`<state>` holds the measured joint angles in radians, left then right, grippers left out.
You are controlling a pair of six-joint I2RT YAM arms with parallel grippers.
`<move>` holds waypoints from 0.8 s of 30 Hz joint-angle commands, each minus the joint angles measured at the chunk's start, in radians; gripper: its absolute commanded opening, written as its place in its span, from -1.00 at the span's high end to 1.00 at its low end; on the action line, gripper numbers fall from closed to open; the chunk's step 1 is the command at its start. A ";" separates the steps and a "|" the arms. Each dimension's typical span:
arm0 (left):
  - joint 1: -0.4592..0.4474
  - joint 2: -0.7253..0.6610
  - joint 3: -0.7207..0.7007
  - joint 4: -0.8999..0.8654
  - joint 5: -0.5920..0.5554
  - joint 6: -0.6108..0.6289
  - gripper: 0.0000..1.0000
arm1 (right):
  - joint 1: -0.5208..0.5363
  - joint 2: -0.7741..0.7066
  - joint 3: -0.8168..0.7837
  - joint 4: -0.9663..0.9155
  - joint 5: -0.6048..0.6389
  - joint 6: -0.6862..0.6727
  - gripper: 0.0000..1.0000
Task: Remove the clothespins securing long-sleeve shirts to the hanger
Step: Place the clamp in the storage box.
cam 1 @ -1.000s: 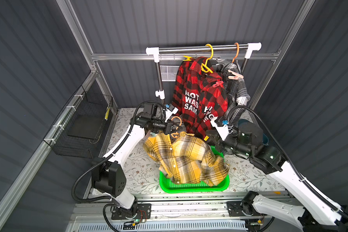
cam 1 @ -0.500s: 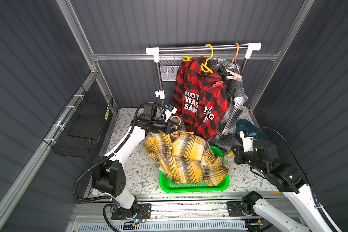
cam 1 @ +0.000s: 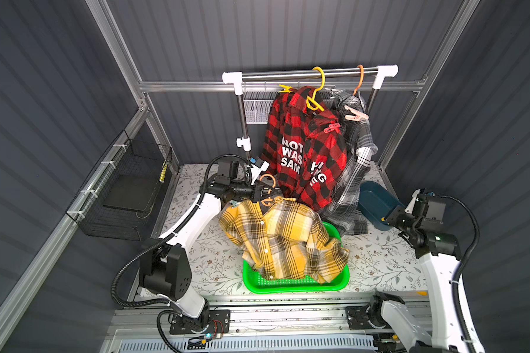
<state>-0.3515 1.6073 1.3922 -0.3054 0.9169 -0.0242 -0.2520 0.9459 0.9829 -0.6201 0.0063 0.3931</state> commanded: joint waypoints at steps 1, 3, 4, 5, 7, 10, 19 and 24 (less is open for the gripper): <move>0.008 -0.034 -0.016 0.022 0.020 -0.016 1.00 | -0.017 0.124 -0.019 0.178 0.051 0.008 1.00; 0.008 -0.036 -0.022 0.035 0.022 -0.027 1.00 | -0.025 0.223 -0.005 0.250 0.089 -0.001 1.00; 0.008 -0.038 -0.025 0.041 0.022 -0.030 1.00 | -0.029 0.262 0.003 0.283 0.098 -0.003 1.00; 0.008 -0.040 -0.029 0.051 0.021 -0.036 1.00 | -0.035 0.310 0.019 0.306 0.100 -0.007 1.00; 0.008 -0.039 -0.030 0.054 0.018 -0.041 1.00 | -0.040 0.395 0.060 0.326 0.107 -0.012 1.00; 0.008 -0.040 -0.029 0.051 0.016 -0.040 1.00 | -0.049 0.506 0.128 0.337 0.105 -0.017 0.46; 0.008 -0.035 -0.028 0.047 0.006 -0.038 1.00 | -0.026 0.397 0.168 0.343 0.019 -0.023 -0.40; 0.008 -0.036 -0.021 0.028 0.002 -0.021 1.00 | 0.163 0.138 0.157 0.362 -0.033 -0.099 -0.48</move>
<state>-0.3515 1.6047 1.3655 -0.2718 0.9157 -0.0566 -0.1711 1.2015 1.1194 -0.2878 0.0383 0.3435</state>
